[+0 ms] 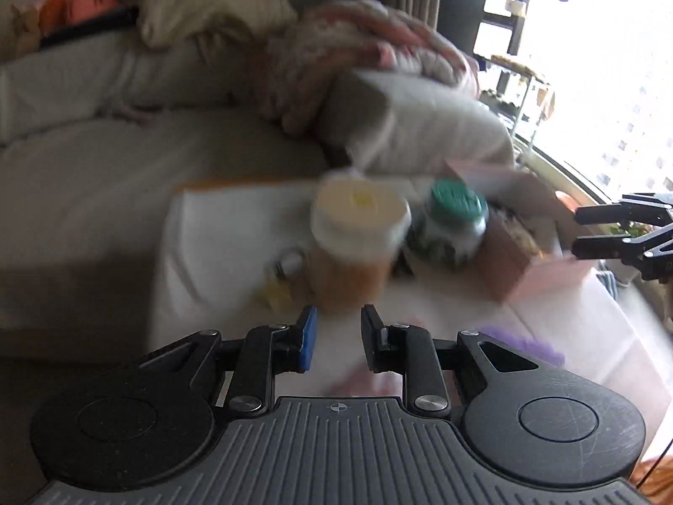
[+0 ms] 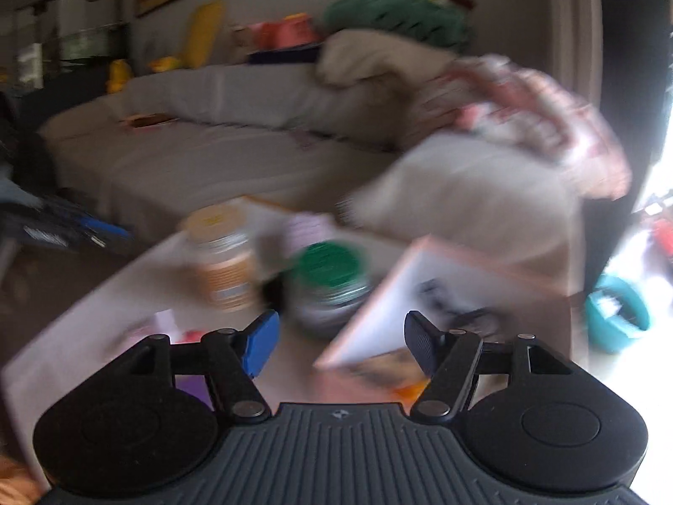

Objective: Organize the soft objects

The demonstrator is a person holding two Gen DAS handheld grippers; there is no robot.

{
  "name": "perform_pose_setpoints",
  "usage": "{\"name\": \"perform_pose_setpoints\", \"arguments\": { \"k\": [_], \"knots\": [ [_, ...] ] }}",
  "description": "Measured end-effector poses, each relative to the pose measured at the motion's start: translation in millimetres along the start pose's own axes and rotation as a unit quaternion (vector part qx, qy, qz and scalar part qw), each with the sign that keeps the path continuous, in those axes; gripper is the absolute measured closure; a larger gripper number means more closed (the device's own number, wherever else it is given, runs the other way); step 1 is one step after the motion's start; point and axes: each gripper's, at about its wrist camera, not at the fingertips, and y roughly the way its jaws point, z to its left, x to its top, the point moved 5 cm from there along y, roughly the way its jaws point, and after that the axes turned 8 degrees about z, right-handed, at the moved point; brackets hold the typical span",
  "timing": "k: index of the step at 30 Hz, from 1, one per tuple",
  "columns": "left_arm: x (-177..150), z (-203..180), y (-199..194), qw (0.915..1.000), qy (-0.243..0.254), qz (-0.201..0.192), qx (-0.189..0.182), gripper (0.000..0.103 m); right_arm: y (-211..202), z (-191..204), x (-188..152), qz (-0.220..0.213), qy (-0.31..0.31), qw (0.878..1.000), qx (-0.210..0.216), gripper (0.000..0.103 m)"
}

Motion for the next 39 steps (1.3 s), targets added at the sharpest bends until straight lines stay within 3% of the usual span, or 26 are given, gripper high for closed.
{"name": "perform_pose_setpoints", "arguments": {
  "k": [3,7,10,14,21,29,32,34,39],
  "knots": [
    [-12.7,-4.2,18.1,0.9995,-0.026,0.013,-0.01,0.078,12.6,24.8,-11.0,0.019,-0.021,1.0,0.007,0.037],
    [-15.5,-11.1,26.3,0.999,-0.03,-0.003,-0.032,0.078,21.2,42.1,-27.2,0.036,-0.023,0.999,0.018,0.037],
    [-9.7,-34.0,39.3,0.9979,0.033,-0.006,-0.056,0.078,21.6,41.6,-36.2,0.043,-0.009,0.999,0.021,0.037],
    [-4.7,-55.7,66.4,0.9923,0.12,0.026,-0.018,0.077,24.3,30.8,-44.9,0.052,0.009,0.998,0.017,0.037],
    [-6.1,-61.2,94.4,0.9857,0.152,0.071,-0.012,0.074,24.8,21.1,-64.0,0.064,0.015,0.998,0.012,0.037],
    [-7.3,-53.2,98.5,0.9876,0.128,0.09,-0.01,0.075,26.9,25.9,-69.5,0.055,0.005,0.998,0.021,0.037],
    [-10.8,-52.5,97.4,0.9894,0.126,0.073,-0.007,0.077,24.0,34.2,-70.7,0.046,-0.018,0.999,0.006,0.037],
    [-12.7,-50.9,97.6,0.9922,0.109,0.06,-0.003,0.085,21.0,40.0,-72.0,0.039,-0.035,0.999,-0.002,0.037],
    [-13.5,-36.6,77.3,0.9979,0.039,0.021,-0.048,0.089,15.4,60.7,-67.9,0.025,-0.071,0.997,-0.007,0.037]
  ]
}}
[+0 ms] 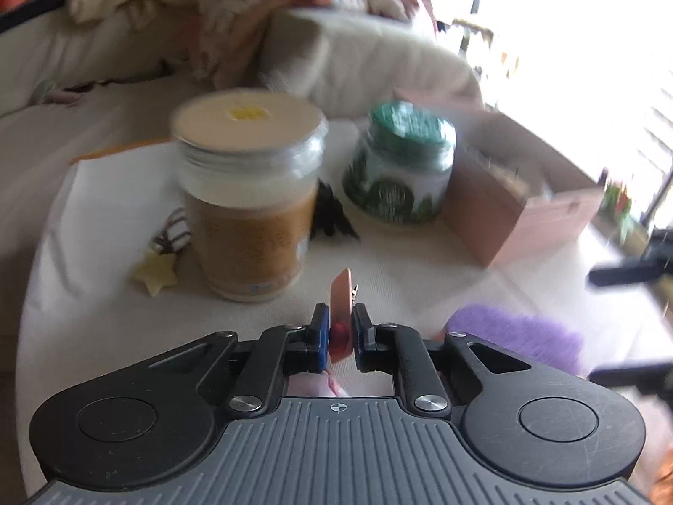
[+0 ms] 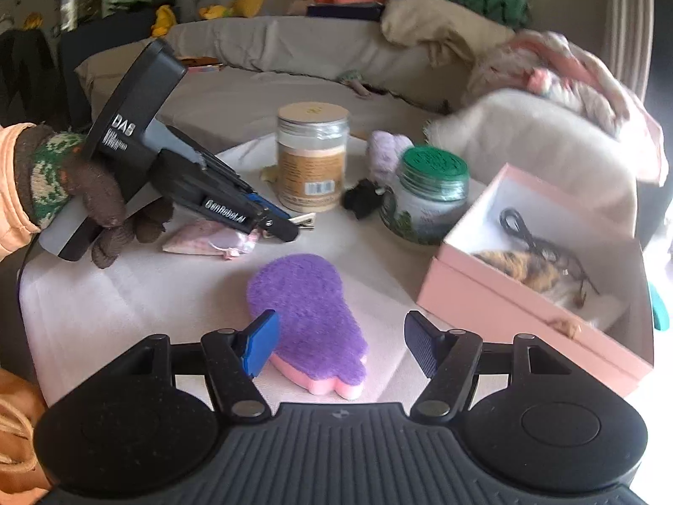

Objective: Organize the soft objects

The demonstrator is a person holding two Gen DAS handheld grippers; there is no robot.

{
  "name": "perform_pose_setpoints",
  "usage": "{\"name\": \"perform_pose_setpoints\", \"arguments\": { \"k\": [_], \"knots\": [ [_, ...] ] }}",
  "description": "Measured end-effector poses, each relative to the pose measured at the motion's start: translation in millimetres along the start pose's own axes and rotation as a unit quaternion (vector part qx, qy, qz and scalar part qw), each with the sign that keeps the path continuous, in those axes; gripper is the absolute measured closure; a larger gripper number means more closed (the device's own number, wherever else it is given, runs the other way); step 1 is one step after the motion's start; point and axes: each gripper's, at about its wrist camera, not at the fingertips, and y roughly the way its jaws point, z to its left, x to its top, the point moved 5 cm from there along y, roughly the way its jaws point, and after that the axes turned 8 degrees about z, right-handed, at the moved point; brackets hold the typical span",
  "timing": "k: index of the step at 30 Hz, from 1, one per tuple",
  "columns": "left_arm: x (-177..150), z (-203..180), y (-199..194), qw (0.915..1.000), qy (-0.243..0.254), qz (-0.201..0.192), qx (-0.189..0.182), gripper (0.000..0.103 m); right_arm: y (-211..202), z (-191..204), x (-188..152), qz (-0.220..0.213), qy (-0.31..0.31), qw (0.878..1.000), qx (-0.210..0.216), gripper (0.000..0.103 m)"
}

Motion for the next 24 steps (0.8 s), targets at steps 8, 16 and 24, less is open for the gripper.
{"name": "perform_pose_setpoints", "arguments": {
  "k": [8,16,24],
  "knots": [
    [-16.0,44.0,-93.6,0.9906,-0.078,-0.111,0.012,0.089,24.3,56.9,37.7,0.003,-0.043,0.997,0.064,0.037],
    [-59.5,78.6,-124.1,0.9848,-0.128,-0.11,0.043,0.089,90.6,111.7,77.5,0.0,-0.096,0.994,0.045,0.036],
    [-86.0,82.3,-125.6,0.9824,-0.155,-0.1,0.028,0.089,106.7,88.5,77.6,0.055,-0.029,0.996,0.069,0.082]
  ]
}}
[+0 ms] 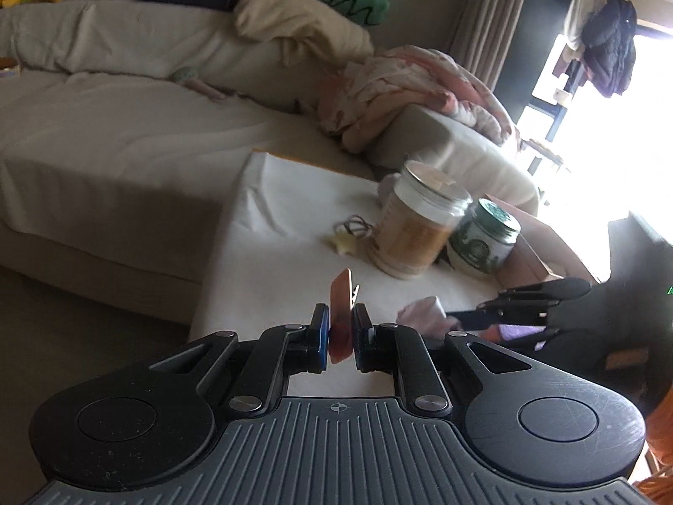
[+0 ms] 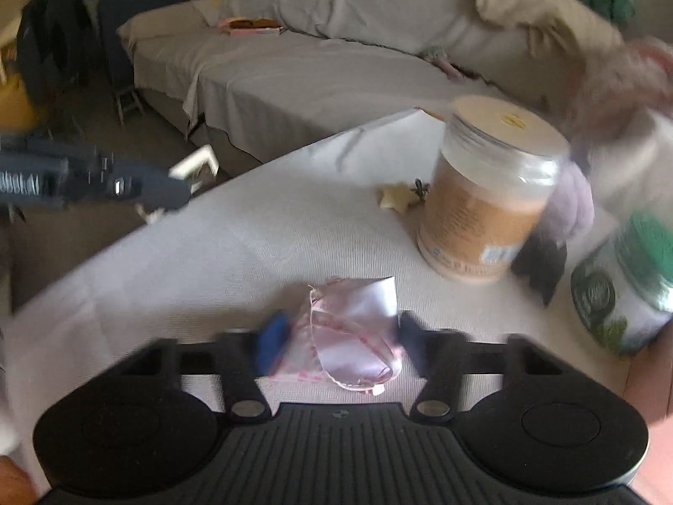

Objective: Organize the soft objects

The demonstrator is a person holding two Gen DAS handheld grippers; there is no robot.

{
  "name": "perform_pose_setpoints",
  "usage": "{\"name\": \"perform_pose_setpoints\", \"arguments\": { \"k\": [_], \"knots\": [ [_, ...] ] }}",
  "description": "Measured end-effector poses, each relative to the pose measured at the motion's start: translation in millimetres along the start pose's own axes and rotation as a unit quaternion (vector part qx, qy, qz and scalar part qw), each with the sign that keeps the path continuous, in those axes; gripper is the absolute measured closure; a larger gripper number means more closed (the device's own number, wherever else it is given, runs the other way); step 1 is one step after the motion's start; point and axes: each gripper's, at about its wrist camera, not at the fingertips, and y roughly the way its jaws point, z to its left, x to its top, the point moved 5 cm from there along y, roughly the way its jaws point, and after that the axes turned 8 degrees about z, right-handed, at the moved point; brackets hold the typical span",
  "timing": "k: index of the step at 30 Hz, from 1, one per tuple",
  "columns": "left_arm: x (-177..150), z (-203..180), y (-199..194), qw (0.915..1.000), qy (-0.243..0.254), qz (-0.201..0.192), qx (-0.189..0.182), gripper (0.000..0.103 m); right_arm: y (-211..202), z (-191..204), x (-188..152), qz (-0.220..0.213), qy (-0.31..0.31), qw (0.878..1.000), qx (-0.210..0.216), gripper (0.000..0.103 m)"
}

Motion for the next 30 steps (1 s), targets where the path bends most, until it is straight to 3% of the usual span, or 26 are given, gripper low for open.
{"name": "perform_pose_setpoints", "arguments": {
  "k": [1,7,13,18,20,22,25,30],
  "knots": [
    [-0.5,-4.6,0.4,1.0,0.003,0.002,-0.005,0.089,-9.7,-1.7,-3.5,-0.001,0.004,1.0,0.006,0.095],
    [-5.1,-63.0,6.8,0.9966,0.052,0.017,-0.062,0.089,-94.1,-25.6,-41.0,-0.056,0.032,0.998,0.007,0.096],
    [16.6,-161.3,36.3,0.9794,0.133,0.042,-0.146,0.089,-167.2,-82.6,-107.4,-0.104,0.097,0.986,-0.09,0.096],
    [55.6,-243.7,88.6,0.9622,0.192,0.05,-0.187,0.089,-186.2,-130.3,-159.8,-0.115,0.176,0.969,-0.134,0.096],
    [75.5,-267.0,116.7,0.9622,0.184,0.049,-0.195,0.089,-186.6,-146.4,-174.7,-0.114,0.202,0.963,-0.14,0.095],
    [92.9,-280.9,147.2,0.9693,0.142,0.055,-0.193,0.088,-184.6,-157.5,-185.7,-0.113,0.22,0.958,-0.144,0.096],
    [107.9,-284.8,191.9,0.9832,0.07,0.079,-0.149,0.085,-180.4,-169.6,-194.7,-0.112,0.235,0.954,-0.146,0.096],
    [96.9,-270.3,214.6,0.9797,0.049,0.098,-0.168,0.085,-173.4,-184.1,-199.7,-0.113,0.247,0.952,-0.144,0.095]
  ]
}}
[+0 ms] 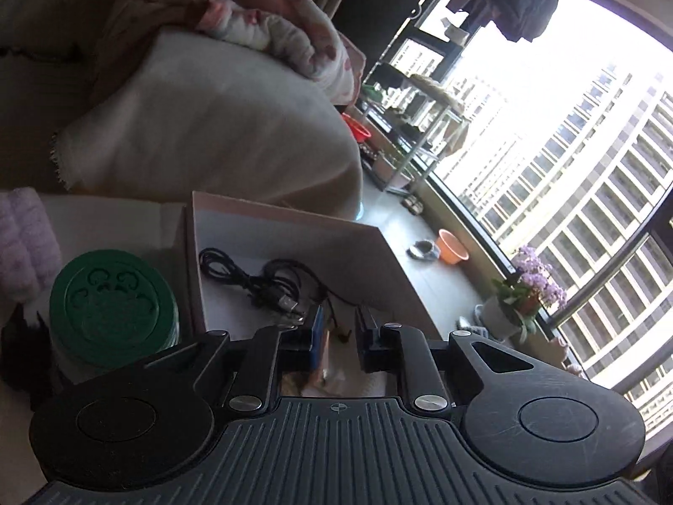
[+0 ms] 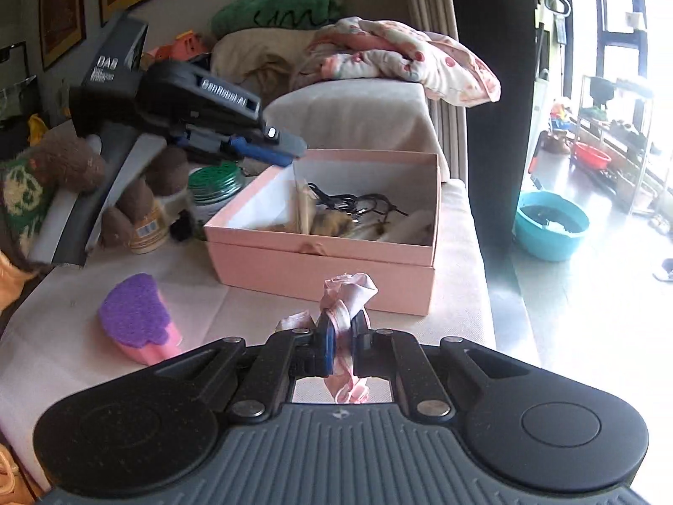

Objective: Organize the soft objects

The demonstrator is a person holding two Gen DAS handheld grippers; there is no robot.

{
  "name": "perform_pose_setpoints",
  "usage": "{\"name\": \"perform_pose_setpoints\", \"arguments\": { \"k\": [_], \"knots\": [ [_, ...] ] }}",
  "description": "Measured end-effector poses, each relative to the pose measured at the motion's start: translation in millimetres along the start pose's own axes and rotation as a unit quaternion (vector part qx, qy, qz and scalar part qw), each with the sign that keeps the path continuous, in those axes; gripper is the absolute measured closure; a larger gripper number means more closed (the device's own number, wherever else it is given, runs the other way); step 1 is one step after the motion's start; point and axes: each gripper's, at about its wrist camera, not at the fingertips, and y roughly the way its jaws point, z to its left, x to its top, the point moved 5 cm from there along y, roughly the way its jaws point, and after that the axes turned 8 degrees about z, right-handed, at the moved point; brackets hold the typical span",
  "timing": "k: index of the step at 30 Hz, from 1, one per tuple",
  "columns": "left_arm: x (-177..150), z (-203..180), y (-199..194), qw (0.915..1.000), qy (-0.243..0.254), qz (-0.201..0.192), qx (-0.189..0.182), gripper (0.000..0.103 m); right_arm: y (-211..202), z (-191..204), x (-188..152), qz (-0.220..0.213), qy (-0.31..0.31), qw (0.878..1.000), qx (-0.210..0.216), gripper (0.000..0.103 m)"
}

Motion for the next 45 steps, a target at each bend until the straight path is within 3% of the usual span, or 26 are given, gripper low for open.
{"name": "perform_pose_setpoints", "arguments": {
  "k": [5,8,10,16,19,21,23,25,30,32,34,37,39,42,45],
  "knots": [
    [-20.5,5.4,-46.7,0.9972,0.061,-0.04,0.016,0.085,5.9,0.0,28.4,-0.031,0.002,0.999,0.012,0.095],
    [-38.3,11.4,-84.9,0.9943,0.086,-0.062,0.007,0.085,21.3,-0.3,62.0,-0.044,-0.005,0.999,0.002,0.095],
    [-48.8,19.5,-101.5,0.9941,0.094,-0.053,0.013,0.085,42.1,0.1,90.1,-0.034,-0.008,0.999,0.002,0.095],
    [-74.6,55.8,-139.9,0.9941,0.067,-0.052,0.068,0.085,141.3,20.5,164.5,0.082,0.023,0.994,0.069,0.095],
    [-83.5,72.8,-165.7,0.9889,0.067,-0.07,0.112,0.085,187.2,33.8,173.3,0.136,0.033,0.989,0.058,0.094],
    [-87.9,89.1,-182.8,0.9849,0.065,-0.077,0.141,0.085,205.4,43.8,170.9,0.159,0.025,0.986,0.035,0.089],
    [-92.0,108.8,-199.1,0.9809,0.057,-0.081,0.167,0.085,215.3,50.4,167.8,0.18,0.016,0.983,0.027,0.065],
    [-92.6,131.8,-212.7,0.9758,0.044,-0.084,0.197,0.085,216.3,52.6,164.1,0.185,0.023,0.982,0.008,0.056],
    [-81.1,186.9,-249.6,0.947,0.017,-0.108,0.302,0.085,198.5,52.5,162.5,0.189,0.022,0.982,-0.013,0.053],
    [-71.8,203.3,-261.9,0.9387,0.005,-0.125,0.321,0.085,181.3,55.9,165.9,0.171,0.01,0.985,-0.028,0.052],
    [-60.8,215.2,-265.4,0.9402,-0.003,-0.131,0.314,0.085,163.3,57.9,171.5,0.148,0.003,0.988,-0.037,0.051],
    [-50.8,219.3,-240.0,0.9708,0.021,-0.079,0.226,0.085,135.0,66.0,178.8,0.115,-0.006,0.993,-0.036,0.047],
    [-52.8,211.7,-216.2,0.9785,0.064,-0.048,0.19,0.085,118.0,73.8,179.6,0.101,-0.02,0.994,-0.029,0.047],
    [-60.4,196.7,-181.7,0.9731,0.142,-0.011,0.18,0.081,92.7,87.7,176.7,0.092,-0.058,0.994,-0.021,0.047],
    [-58.0,199.9,-158.6,0.9645,0.167,0.01,0.204,0.081,75.2,106.2,168.8,0.093,-0.099,0.991,-0.01,0.046]
  ]
}}
